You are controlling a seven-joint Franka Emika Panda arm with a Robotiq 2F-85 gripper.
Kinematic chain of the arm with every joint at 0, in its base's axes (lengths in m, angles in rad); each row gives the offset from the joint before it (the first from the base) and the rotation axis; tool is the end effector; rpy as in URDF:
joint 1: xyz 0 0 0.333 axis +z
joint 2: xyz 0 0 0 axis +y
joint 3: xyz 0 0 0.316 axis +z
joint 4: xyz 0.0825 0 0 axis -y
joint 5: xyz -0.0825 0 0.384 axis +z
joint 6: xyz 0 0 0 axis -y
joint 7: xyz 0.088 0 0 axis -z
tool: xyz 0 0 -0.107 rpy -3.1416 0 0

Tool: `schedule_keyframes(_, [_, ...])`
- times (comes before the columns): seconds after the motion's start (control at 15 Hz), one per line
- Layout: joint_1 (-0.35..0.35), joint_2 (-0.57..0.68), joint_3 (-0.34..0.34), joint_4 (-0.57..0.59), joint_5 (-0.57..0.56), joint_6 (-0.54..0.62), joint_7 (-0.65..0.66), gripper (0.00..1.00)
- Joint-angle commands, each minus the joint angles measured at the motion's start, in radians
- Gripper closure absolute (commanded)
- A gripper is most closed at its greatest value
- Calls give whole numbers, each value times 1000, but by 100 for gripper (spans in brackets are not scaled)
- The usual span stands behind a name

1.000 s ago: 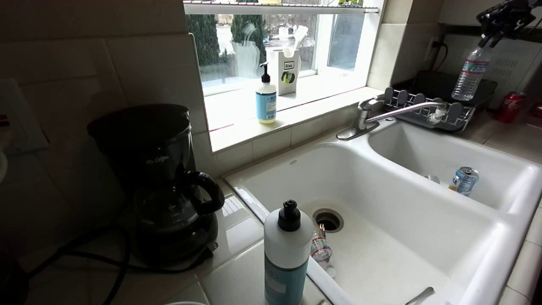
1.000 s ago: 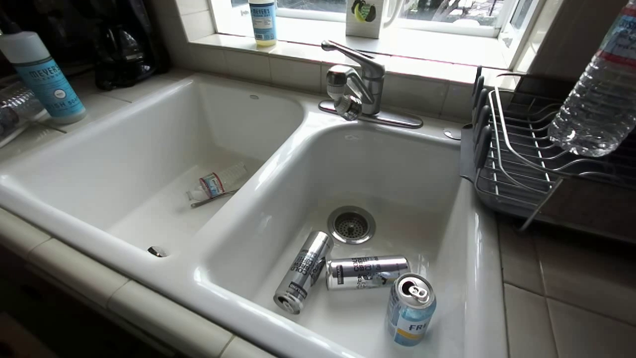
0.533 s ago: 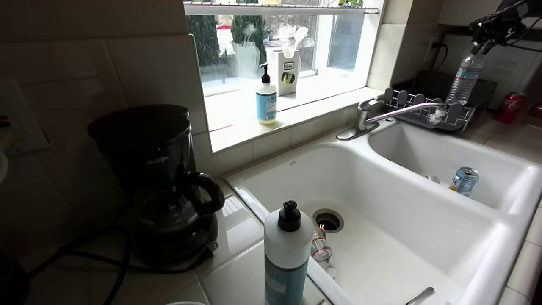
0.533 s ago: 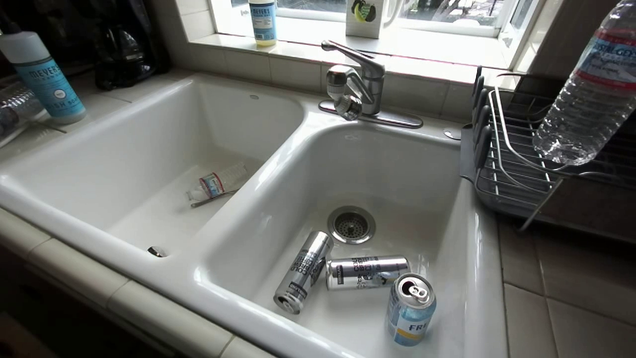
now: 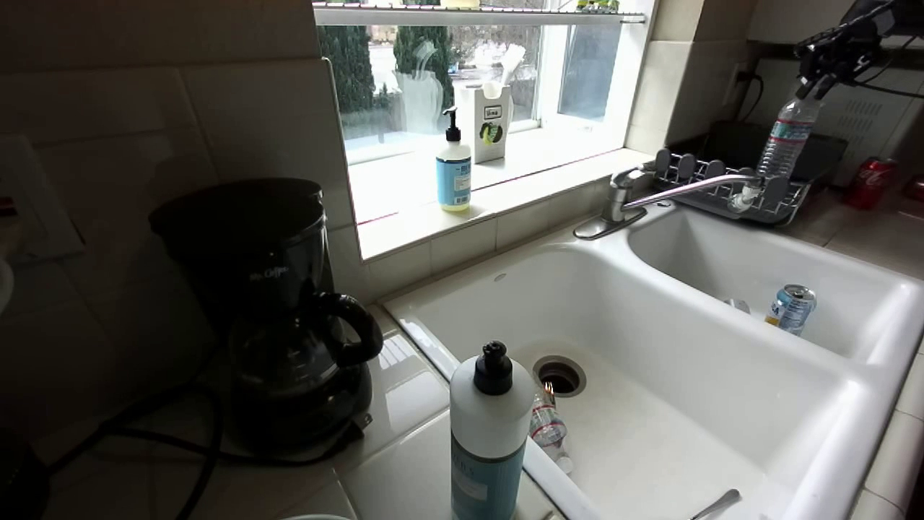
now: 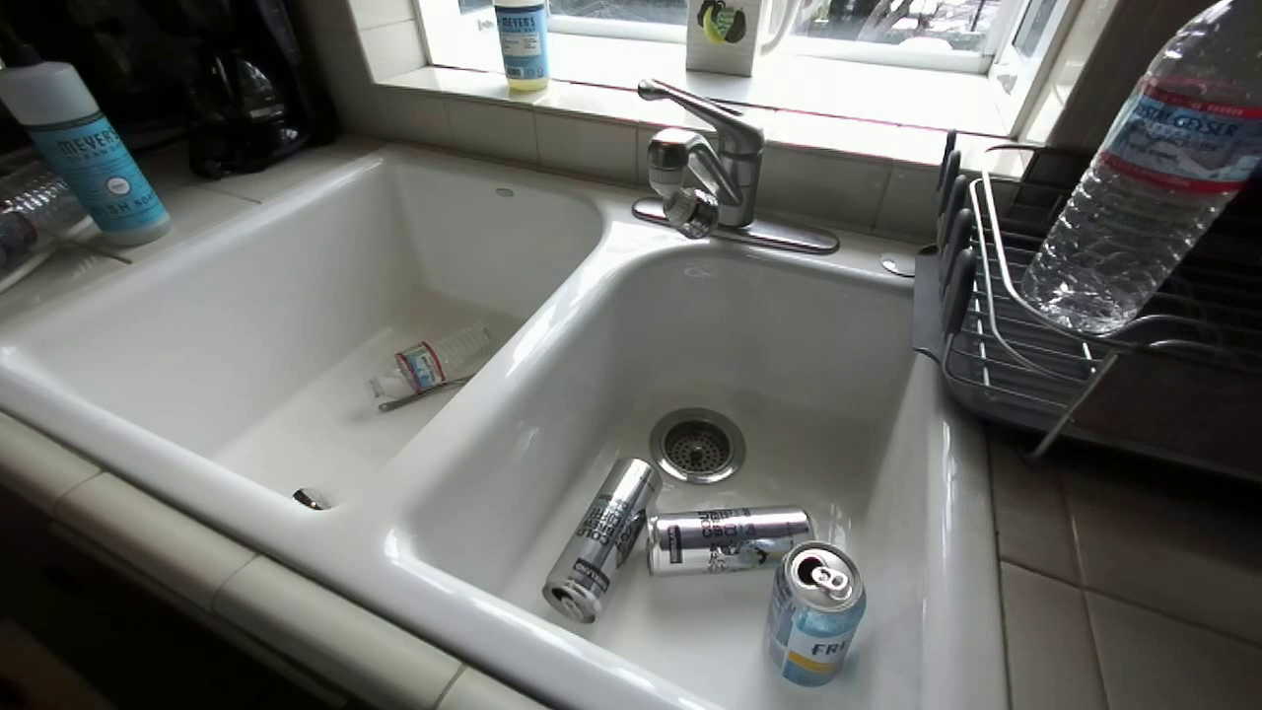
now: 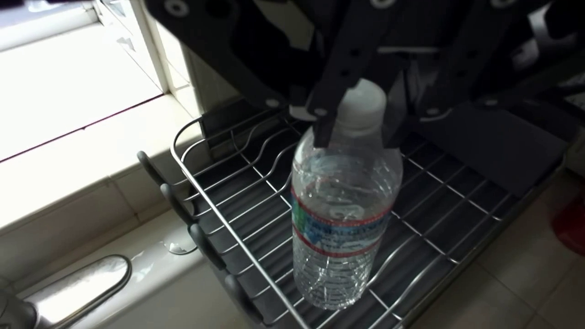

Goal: Pick up the water bottle on the left side of the counter and put it in the drying rack

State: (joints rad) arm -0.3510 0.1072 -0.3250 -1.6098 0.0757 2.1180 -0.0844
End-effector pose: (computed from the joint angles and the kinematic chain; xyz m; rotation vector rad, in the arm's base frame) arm 0.4993 -0.3828 0.6032 2.8325 -0.8900 0.5900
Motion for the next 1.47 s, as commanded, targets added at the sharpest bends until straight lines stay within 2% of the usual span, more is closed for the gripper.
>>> schedule_keyframes(0.0, [-1, -4, 7, -46, 10, 41, -6, 92])
schedule_keyframes(0.27, [7, -10, 10, -92, -25, 123, 8, 92])
schedule_keyframes(0.8, [11, -13, 13, -138, -39, 140, 14, 92])
schedule_keyframes(0.87, [11, -13, 13, -140, -45, 144, 15, 78])
schedule_keyframes(0.93, [11, -13, 12, -141, -52, 148, 15, 43])
schedule_keyframes(1.0, [11, -13, 12, -142, -56, 149, 16, 43])
schedule_keyframes(1.33, [13, -23, 13, -142, -83, 129, 10, 5])
schedule_keyframes(1.4, [13, -29, 13, -144, -88, 132, 10, 1])
